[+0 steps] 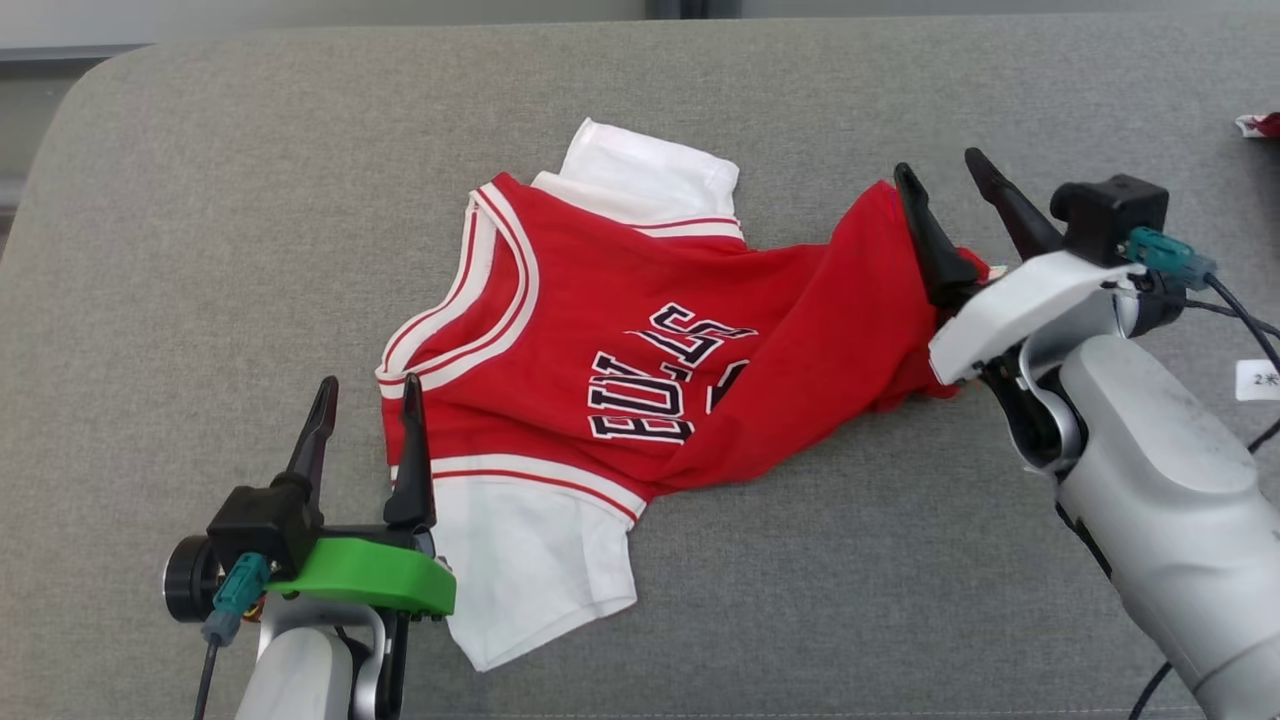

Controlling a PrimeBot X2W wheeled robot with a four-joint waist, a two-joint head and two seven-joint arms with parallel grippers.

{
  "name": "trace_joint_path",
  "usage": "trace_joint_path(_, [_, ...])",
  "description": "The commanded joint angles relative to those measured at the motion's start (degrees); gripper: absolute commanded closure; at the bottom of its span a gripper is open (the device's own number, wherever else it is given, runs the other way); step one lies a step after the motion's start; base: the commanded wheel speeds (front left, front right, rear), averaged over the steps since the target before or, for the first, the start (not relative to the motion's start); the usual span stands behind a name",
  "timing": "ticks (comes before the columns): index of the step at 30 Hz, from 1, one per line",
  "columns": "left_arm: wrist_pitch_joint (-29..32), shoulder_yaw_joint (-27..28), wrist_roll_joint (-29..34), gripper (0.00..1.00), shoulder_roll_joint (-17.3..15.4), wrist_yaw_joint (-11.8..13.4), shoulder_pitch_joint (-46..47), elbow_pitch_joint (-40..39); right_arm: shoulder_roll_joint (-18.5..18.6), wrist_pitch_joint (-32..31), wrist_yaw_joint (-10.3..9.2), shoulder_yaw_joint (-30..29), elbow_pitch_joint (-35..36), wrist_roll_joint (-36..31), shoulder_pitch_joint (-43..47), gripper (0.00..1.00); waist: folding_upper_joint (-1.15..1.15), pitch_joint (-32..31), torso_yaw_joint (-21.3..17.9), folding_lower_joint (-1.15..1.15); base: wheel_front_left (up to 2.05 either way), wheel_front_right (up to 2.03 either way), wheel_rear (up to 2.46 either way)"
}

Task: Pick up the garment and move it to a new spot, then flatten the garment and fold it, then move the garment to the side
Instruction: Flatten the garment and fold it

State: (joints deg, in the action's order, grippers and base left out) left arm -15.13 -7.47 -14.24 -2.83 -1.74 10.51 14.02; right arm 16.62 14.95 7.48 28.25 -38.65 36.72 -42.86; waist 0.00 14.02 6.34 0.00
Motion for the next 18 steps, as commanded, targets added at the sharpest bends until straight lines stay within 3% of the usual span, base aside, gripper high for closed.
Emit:
trace_joint_path(1, [0.00, 0.47, 0.29, 0.00, -0.15, 0.23, -0.83, 0.00, 1.15, 0.24, 0.02, -0.89, 2.64, -0.33, 3.03, 0.00, 0.00, -1.20, -1.31, 0.00, 0.00, 0.00, 0.00])
trace_joint_path(9, [0.00, 2.02, 1.28, 0.00, -0.16, -0.38, -2.77, -0.30, 4.92, 0.26, 0.02, -6.49, 15.42, -1.79, 19.14, 0.00, 0.00, -3.36, -3.75, 0.00, 0.00, 0.00, 0.00])
trace_joint_path(18, [0.00, 2.20, 1.65, 0.00, -0.16, -0.61, -3.54, -0.58, 4.84, 0.25, 0.02, -9.22, 20.41, -3.80, 27.36, 0.00, 0.00, -3.87, -4.15, 0.00, 0.00, 0.00, 0.00])
